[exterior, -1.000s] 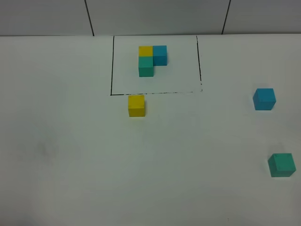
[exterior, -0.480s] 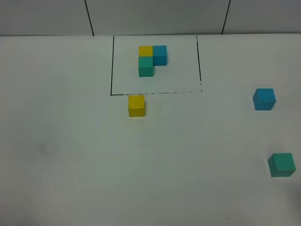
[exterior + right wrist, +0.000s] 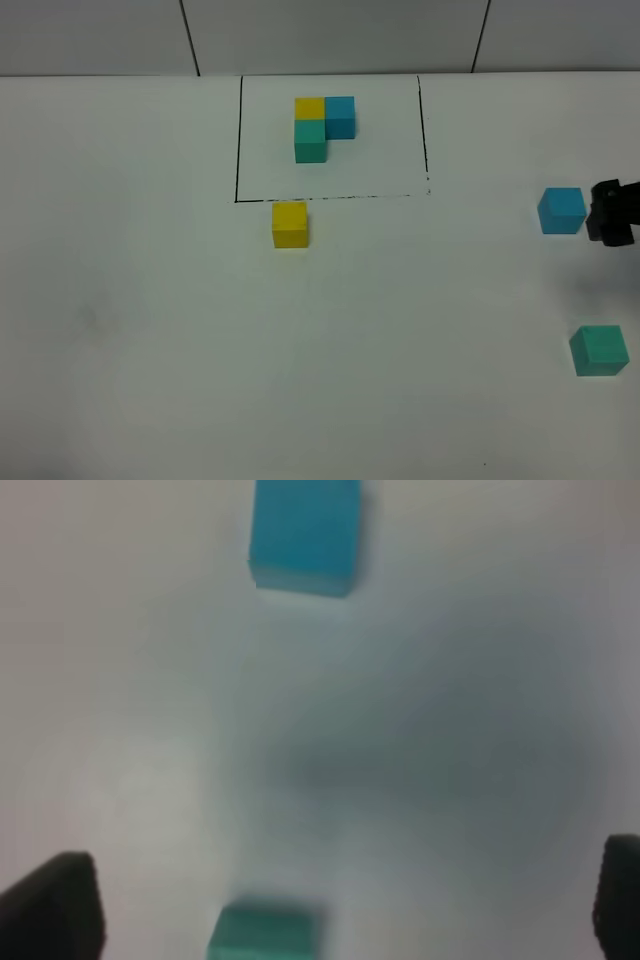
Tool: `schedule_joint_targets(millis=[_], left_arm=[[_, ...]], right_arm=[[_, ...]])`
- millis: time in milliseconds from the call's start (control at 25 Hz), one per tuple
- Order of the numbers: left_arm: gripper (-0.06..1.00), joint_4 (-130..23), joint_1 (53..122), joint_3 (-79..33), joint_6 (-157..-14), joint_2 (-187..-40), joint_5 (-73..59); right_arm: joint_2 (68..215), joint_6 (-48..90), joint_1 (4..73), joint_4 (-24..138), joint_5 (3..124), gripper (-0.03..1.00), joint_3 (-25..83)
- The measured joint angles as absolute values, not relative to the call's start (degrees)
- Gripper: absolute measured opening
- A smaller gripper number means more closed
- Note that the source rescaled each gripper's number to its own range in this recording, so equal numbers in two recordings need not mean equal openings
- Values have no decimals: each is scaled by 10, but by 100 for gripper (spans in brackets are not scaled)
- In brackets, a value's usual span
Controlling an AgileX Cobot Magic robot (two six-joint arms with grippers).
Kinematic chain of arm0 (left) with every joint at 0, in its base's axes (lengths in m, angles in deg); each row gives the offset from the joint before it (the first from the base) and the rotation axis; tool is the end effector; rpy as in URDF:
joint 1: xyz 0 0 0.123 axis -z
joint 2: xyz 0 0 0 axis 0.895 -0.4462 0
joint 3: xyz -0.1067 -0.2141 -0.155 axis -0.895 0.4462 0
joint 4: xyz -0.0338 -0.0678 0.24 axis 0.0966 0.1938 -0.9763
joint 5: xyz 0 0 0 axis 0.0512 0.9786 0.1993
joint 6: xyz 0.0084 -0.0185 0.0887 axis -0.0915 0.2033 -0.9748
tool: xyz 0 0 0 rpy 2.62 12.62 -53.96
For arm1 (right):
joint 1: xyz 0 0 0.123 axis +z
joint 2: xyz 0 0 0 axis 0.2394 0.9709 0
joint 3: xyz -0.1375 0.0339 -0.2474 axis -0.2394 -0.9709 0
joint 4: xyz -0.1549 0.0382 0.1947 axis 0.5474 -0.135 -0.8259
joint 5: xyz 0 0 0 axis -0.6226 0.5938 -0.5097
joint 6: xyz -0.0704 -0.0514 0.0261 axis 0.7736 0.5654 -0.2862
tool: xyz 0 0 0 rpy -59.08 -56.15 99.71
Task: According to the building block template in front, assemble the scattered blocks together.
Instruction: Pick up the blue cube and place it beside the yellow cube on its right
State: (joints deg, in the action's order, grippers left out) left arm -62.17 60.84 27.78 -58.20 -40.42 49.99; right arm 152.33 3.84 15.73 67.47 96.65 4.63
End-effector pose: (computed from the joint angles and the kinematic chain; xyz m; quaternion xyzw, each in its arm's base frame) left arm -0.0063 -0.0070 0.2791 0.0293 0.8491 -0.0006 0.5275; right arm 0.2867 0.0064 0.2456 -0.0817 0.9740 -0.0273 0.2093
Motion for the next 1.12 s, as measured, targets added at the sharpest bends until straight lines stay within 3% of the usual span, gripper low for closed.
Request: schedule_joint_targets(millis=[240,440,1120], left_arm=[[70,-622,608,278,-582,-404,500],[70,-622,608,278,-582,-404,500],[70,-622,608,278,-582,-404,500]], right_arm=[[1673,92,157,647,966,100,142],[1759,95,157,618,964,94,204],[1842,74,145,604,908,88,222]])
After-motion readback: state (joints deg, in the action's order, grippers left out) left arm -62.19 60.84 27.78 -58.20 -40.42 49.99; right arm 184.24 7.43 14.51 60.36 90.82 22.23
